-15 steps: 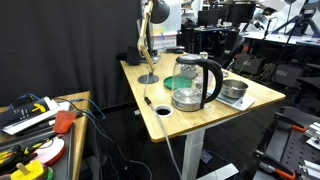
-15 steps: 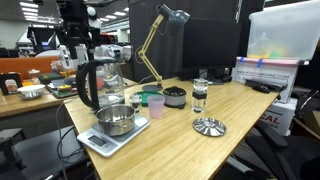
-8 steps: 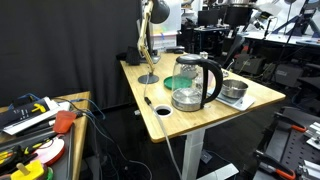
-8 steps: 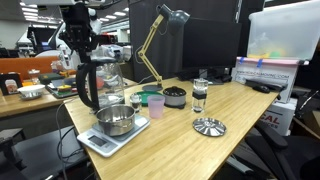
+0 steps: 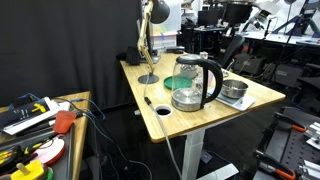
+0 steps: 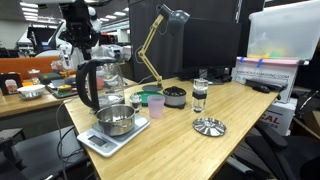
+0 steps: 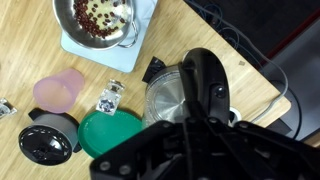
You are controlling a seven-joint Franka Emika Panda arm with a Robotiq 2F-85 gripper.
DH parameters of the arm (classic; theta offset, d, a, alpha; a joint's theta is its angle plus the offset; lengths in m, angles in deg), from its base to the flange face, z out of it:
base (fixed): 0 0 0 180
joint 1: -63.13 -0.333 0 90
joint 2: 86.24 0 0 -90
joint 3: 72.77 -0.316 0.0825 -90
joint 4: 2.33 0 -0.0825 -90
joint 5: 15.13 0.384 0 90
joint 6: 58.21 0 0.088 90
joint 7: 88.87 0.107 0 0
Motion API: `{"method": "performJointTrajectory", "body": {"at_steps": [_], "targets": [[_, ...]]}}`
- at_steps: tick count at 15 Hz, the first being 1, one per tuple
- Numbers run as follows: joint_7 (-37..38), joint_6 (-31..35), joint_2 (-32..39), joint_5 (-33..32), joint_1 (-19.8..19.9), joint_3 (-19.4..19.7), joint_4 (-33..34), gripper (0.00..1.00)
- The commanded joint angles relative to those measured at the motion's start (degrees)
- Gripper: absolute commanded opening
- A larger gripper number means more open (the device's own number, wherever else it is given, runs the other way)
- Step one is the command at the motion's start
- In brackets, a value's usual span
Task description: Press the black button on the handle of the electric kettle to open the lid
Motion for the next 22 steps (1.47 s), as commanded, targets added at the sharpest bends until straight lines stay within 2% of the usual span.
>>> {"method": "performJointTrajectory", "body": {"at_steps": [1, 7, 11, 17, 22], "targets": [[0.28, 0.2, -2.9, -0.11, -0.13, -0.24, -1.73, 0.0], [-1.48, -1.37, -7.81, 1.45, -2.79, 0.32, -4.36, 0.0], [-0.92, -0.49, -8.97, 0.19, -3.45, -0.11, -6.1, 0.0], [-0.18, 0.28, -7.67, 0.4, -3.71, -0.3, -7.31, 0.0], [1.25, 4.02, -4.3, -0.23, -3.37, -1.24, -6.26, 0.0]]}}
